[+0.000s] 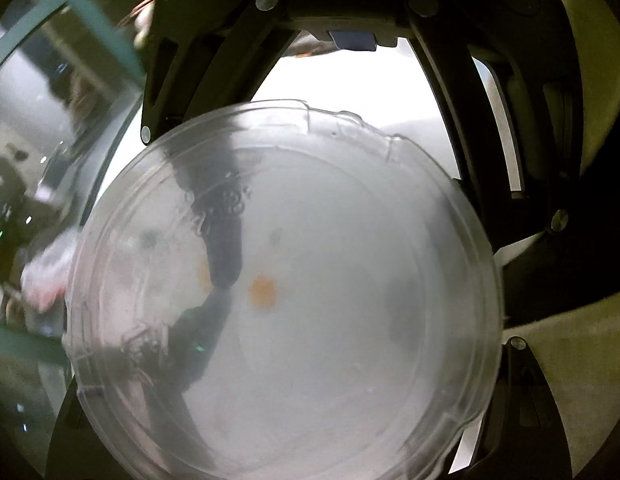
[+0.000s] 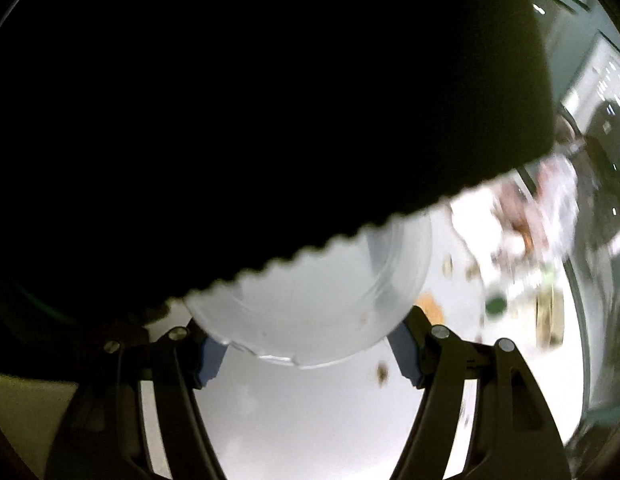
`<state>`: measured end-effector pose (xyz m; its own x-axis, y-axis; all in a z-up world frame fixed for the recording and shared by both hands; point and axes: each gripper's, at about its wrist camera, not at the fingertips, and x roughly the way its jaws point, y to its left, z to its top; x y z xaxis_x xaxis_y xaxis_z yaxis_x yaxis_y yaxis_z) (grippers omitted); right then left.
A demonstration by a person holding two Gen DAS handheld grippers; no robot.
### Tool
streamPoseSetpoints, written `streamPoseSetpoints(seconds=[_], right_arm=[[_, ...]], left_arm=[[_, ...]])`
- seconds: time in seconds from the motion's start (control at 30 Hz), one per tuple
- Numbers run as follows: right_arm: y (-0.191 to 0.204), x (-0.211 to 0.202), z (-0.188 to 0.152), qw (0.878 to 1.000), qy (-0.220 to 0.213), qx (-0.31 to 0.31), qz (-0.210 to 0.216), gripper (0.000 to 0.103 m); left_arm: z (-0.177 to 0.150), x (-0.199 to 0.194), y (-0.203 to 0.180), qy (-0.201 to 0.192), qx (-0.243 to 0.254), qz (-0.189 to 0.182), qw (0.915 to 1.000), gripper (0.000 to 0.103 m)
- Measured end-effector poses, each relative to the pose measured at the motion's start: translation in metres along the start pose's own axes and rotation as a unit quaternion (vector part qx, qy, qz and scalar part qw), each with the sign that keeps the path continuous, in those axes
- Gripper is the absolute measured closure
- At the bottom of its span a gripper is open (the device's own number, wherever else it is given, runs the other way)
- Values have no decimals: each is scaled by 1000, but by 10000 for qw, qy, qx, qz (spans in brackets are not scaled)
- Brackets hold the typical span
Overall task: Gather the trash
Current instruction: 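Lift the clear cup with both grippers and carry it over the bin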
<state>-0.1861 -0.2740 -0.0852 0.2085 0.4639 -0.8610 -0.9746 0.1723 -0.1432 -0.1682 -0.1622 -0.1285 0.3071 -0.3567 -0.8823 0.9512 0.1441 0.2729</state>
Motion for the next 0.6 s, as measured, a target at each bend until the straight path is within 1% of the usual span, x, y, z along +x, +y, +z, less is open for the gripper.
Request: streamPoseSetpoints(seconds=[0.03,0.07,0.2,0.23,0.3,0.33,0.4,0.43,0.47,0.5,0.53,0.6], right_arm=[[6,5,6,10000,18,56,-16,38],[9,-5,-9,9999,41,122,-44,38],[17,-32,-44,9991,118,347,-195,38],[19,-38,-50,9986,130,443,-250,38],[25,-51,-62,9966,156,706,-397,38],[28,-56,-66,9955,170,811,-468,38],[36,-67,-73,9923,210,1034,-651,38],[40,-70,-75,9905,231,1137,-738,38],[45,-75,-77,9880,247,1274,-833,38],[51,-80,-79,9845,258,1469,-923,38],[56,-83,-81,9821,262,1584,-987,38],[71,-92,-85,9759,296,1822,-1168,38]], left_arm=[[13,4,-7,-40,119,-63,9999,27],[22,6,-12,-67,184,-101,9998,27],[54,11,-28,-230,598,-266,9976,27],[57,11,-32,-258,688,-301,9968,27],[60,7,-36,-355,1024,-429,9932,27],[70,5,-54,-394,1149,-467,9915,27],[75,1,-65,-521,1487,-565,9859,27],[75,-2,-69,-607,1695,-632,9816,27],[80,-1,-65,-651,1799,-684,9791,27],[80,-5,-70,-710,1974,-771,9747,27],[88,-11,-82,-745,2093,-805,9717,27],[86,-17,-91,-843,2367,-892,9638,27]])
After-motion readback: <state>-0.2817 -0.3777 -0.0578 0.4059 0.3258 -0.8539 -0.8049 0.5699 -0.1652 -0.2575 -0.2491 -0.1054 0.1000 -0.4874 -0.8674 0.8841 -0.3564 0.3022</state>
